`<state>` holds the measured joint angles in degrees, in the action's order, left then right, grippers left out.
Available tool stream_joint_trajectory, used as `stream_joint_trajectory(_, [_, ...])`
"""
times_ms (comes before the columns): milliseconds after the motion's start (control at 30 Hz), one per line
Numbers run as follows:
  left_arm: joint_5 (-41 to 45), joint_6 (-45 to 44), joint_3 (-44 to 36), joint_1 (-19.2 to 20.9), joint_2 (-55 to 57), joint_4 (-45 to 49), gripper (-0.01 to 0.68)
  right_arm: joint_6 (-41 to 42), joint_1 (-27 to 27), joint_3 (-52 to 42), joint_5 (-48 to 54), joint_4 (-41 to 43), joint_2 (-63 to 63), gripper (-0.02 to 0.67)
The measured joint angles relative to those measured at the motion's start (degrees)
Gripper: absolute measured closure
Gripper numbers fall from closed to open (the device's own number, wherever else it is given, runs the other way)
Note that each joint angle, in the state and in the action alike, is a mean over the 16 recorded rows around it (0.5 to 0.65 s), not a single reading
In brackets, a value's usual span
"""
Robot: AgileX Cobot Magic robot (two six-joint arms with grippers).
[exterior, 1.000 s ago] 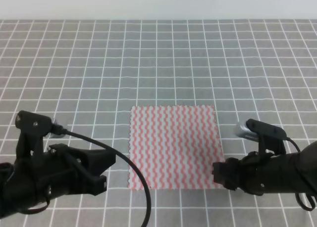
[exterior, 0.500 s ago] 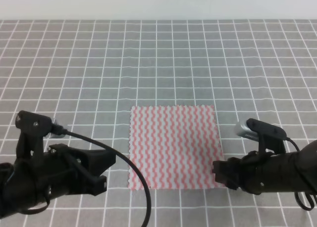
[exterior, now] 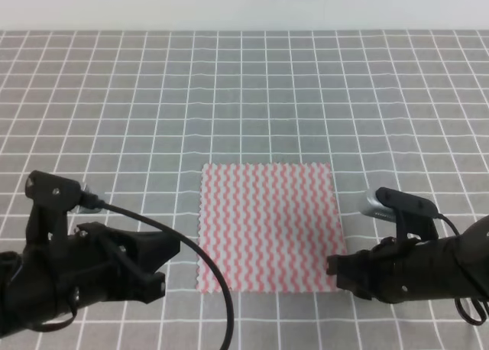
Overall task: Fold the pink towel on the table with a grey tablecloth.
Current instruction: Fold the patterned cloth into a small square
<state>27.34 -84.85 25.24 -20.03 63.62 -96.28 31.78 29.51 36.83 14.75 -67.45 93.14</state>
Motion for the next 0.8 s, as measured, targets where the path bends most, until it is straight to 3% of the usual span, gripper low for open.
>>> stream_joint_trajectory(333, [0.3,-3.2,0.0,-0.1,0.0,1.2,0.675,-0.1,0.0,0.1,-0.3,0.2,-0.5,0.661])
stream_joint_trajectory(800, [0.0,-20.1,0.0,-3.5,1.1,1.7,0.675,0.2,0.1,3.3,-0.8,0.4,-1.2,0.662])
